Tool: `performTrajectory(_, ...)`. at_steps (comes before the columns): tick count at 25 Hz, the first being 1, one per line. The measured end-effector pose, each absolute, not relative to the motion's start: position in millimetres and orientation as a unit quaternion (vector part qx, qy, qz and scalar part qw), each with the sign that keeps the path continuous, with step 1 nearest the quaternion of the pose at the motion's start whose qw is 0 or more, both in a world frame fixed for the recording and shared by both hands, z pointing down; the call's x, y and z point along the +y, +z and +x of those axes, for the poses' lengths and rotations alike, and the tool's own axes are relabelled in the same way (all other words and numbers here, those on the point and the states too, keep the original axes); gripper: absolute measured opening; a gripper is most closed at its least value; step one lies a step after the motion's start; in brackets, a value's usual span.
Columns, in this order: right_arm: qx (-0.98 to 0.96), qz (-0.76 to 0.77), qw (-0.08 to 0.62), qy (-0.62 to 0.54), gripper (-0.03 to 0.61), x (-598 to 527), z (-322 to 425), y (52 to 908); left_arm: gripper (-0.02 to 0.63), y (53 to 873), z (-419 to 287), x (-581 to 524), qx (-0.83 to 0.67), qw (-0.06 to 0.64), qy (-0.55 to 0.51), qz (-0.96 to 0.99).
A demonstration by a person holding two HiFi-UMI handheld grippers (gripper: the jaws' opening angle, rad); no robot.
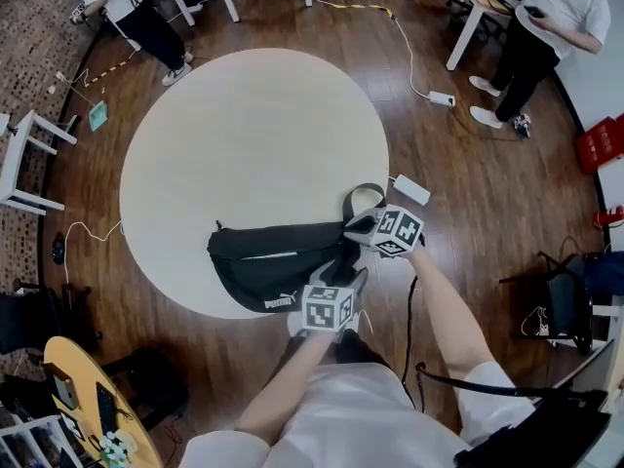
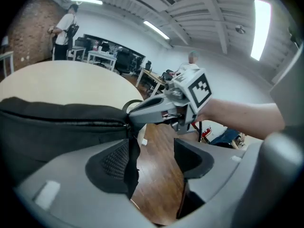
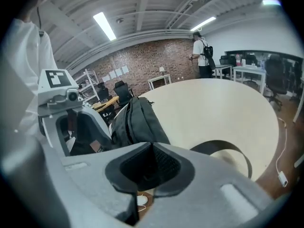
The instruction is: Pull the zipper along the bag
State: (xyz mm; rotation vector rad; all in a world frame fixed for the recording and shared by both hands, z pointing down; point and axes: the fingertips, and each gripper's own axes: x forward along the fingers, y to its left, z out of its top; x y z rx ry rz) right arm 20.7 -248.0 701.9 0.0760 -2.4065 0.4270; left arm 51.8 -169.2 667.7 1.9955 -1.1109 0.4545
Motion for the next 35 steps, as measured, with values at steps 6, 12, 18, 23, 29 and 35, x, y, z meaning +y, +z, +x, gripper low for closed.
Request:
performTrajectory(6,-0.914,0.031,0.341,0.216,0.005,-250,18,701,0.320,699,46,-189,-0.484,0.455,0.157,0.731)
performTrajectory(12,-0.911,0.047,0.320,0.256,0.006,-254,19,702,0.227,709,33,-201,-0.529,0.459,0.157,0.697)
performTrajectory(18,-0.910,0.050,0.313,0.268,0.006,-254,18,702,0.179,707,37,-198,-0.539,0.449,0.168,0.693)
performTrajectory(23,-0.909,0.051,0.314,0.269,0.006,-255,20,701,0.160,705,46,-201,-0.537,0.452,0.162,0.693)
performTrajectory(29,-0.909,0.048,0.312,0.273,0.006,-253,22,702,0.147,721,30,-214,-0.569,0.455,0.171,0.664)
performTrajectory(35,-0.909,0.059,0.304,0.280,0.005,-258,26,701,0.038,722,28,-217,-0.561,0.449,0.180,0.671)
